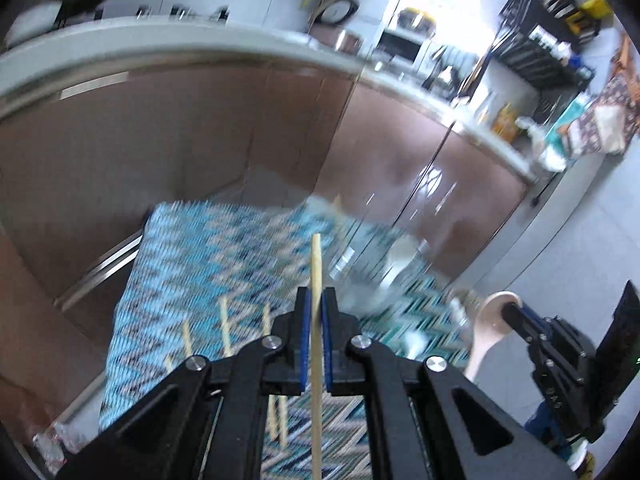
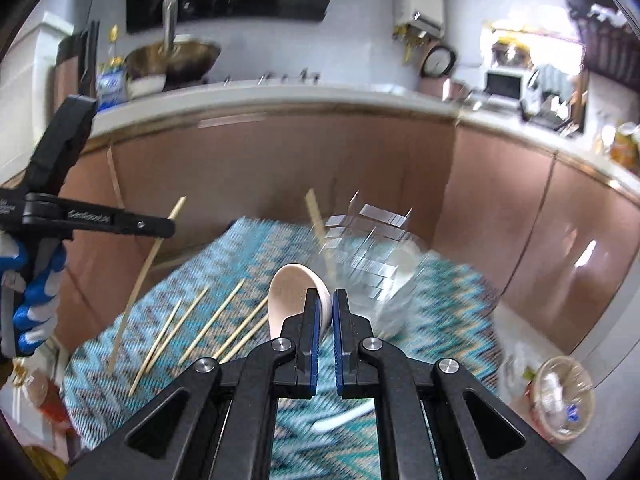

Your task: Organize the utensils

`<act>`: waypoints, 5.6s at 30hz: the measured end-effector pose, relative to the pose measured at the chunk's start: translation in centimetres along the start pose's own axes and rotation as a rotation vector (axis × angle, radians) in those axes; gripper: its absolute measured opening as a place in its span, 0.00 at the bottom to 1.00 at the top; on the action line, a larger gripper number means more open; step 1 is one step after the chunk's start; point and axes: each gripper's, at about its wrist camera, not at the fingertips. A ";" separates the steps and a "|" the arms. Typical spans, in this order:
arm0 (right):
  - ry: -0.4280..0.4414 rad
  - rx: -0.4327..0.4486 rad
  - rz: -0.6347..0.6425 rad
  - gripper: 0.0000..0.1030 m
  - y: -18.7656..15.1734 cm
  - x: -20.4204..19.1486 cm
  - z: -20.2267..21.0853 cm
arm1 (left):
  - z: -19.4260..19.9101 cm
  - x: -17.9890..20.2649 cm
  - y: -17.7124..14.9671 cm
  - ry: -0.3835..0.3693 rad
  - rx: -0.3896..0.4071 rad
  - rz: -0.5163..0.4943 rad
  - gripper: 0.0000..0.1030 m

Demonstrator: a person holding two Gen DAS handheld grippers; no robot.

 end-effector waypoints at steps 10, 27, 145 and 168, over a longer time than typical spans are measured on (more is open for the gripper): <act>-0.173 0.270 -0.036 0.06 6.4 3.2 -3.3 | -2.4 3.2 9.1 -0.034 0.296 0.035 0.05; -0.325 0.377 -0.068 0.06 3.8 6.4 -12.9 | -14.9 5.4 7.0 0.163 0.540 0.033 0.05; 0.187 -0.383 -0.874 1.00 -12.6 15.5 -16.2 | -2.4 -11.0 -12.0 0.459 0.035 0.252 0.60; 0.365 -0.341 -0.595 0.98 -5.8 6.1 -15.1 | -2.0 -12.6 -12.6 0.467 0.036 0.282 0.60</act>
Point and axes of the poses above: each gripper's, at about its wrist camera, not at the fingertips, and z roughly against the way its jaws point, x to its right, y to its top, and after that the axes turned 9 degrees about -z, right-handed
